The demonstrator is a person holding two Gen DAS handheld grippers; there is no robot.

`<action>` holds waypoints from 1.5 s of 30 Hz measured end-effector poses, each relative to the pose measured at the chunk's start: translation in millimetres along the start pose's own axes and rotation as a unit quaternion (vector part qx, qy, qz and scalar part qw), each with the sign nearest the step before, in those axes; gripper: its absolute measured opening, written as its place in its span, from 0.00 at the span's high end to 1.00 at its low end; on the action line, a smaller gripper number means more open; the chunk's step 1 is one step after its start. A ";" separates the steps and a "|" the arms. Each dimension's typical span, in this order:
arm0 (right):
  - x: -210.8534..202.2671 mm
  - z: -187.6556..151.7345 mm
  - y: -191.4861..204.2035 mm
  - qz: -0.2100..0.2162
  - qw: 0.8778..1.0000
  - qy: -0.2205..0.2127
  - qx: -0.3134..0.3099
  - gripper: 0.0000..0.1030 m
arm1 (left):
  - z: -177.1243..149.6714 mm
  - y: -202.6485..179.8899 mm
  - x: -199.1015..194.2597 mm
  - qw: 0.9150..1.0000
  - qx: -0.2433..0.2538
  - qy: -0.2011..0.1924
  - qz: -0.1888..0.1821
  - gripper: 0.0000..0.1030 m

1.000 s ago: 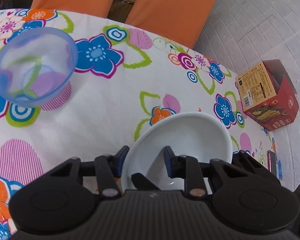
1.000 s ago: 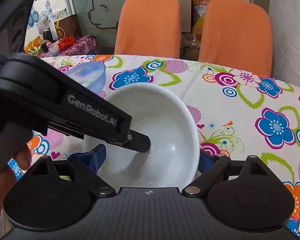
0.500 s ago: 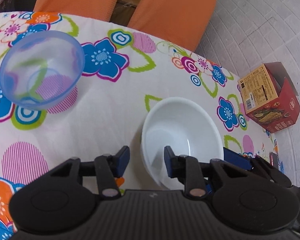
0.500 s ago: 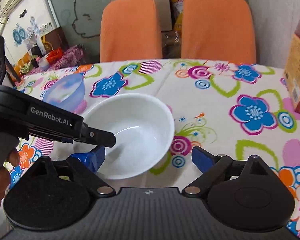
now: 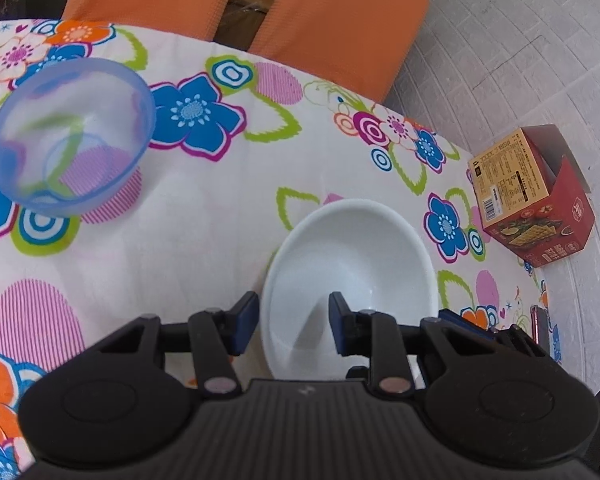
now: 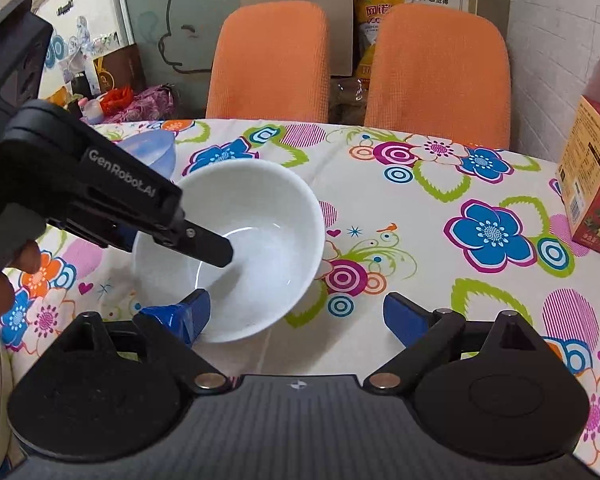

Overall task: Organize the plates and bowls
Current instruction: 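Lift the white bowl with the left tool and carry it toward the steel bowl, then lower the white bowl into the steel bowl and open the left tool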

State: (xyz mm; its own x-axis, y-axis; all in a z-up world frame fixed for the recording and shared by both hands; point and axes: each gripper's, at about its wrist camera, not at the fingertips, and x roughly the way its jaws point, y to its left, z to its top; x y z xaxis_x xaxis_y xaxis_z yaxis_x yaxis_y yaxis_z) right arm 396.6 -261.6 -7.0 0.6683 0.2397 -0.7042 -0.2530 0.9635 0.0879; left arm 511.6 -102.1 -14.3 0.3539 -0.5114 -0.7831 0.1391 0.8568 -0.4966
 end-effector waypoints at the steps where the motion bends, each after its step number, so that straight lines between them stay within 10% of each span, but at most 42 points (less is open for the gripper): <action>1: -0.8 1.1 -0.7 0.003 1.000 0.001 0.004 0.22 | 0.5 -2.9 -0.2 1.000 0.002 -0.002 0.002 0.75; 17: -10.3 -0.8 22.0 0.054 0.998 -0.004 -0.034 0.21 | 9.8 -8.3 11.6 1.000 0.003 -0.002 0.019 0.67; 45: -2.2 10.4 36.2 0.025 0.997 -0.013 -0.069 0.20 | 4.8 -21.8 -1.6 0.999 0.034 -0.005 0.020 0.67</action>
State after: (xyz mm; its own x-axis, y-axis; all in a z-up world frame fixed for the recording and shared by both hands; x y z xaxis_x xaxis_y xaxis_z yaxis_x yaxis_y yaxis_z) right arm 393.2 -225.9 5.1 0.6704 0.2924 -0.6820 -0.3798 0.9248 0.0232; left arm 512.5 -119.7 -0.4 0.3692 -0.4756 -0.7984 0.1868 0.8796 -0.4376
